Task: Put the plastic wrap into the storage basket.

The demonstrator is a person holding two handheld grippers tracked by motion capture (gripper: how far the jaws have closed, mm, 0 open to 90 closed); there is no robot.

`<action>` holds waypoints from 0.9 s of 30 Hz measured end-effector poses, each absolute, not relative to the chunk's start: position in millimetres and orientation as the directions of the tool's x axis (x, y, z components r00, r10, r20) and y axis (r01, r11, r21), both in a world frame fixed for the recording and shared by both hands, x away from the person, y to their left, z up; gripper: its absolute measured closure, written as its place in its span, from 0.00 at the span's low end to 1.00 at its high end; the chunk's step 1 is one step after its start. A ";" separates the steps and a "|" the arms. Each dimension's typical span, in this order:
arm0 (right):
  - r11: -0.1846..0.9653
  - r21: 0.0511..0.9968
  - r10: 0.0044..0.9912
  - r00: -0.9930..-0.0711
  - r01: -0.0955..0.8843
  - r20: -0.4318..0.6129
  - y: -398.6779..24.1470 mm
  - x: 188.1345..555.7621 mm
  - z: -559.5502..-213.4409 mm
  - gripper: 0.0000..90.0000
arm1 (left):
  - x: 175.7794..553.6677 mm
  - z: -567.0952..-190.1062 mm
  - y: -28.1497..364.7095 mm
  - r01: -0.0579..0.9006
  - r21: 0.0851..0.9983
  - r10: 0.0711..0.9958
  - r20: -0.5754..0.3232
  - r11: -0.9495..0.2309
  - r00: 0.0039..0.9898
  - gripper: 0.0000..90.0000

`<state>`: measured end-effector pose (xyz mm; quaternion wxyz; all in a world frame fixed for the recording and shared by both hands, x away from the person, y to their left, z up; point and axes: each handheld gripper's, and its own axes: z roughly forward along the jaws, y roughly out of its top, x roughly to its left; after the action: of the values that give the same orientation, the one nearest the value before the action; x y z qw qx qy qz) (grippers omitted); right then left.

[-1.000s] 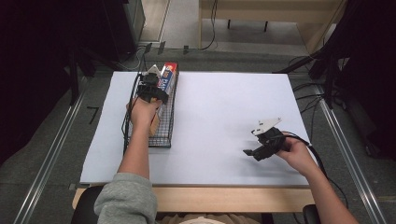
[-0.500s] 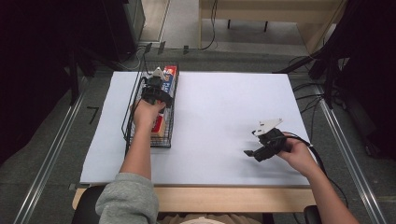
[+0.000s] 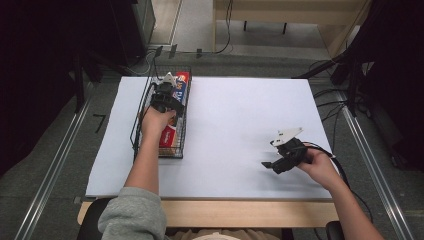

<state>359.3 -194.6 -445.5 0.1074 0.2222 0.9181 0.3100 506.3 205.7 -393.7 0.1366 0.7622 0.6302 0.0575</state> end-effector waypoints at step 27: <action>0.671 0.648 0.495 -0.868 0.360 -0.031 -191.1 358.2 -441.7 0.21 | 418.0 -354.5 194.0 0.802 0.434 0.860 -0.111 -0.409 0.499 0.27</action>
<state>358.2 -191.1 -441.7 0.1027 0.2353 0.9083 0.3303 418.0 194.0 -354.5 0.2211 0.8369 0.4965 0.0647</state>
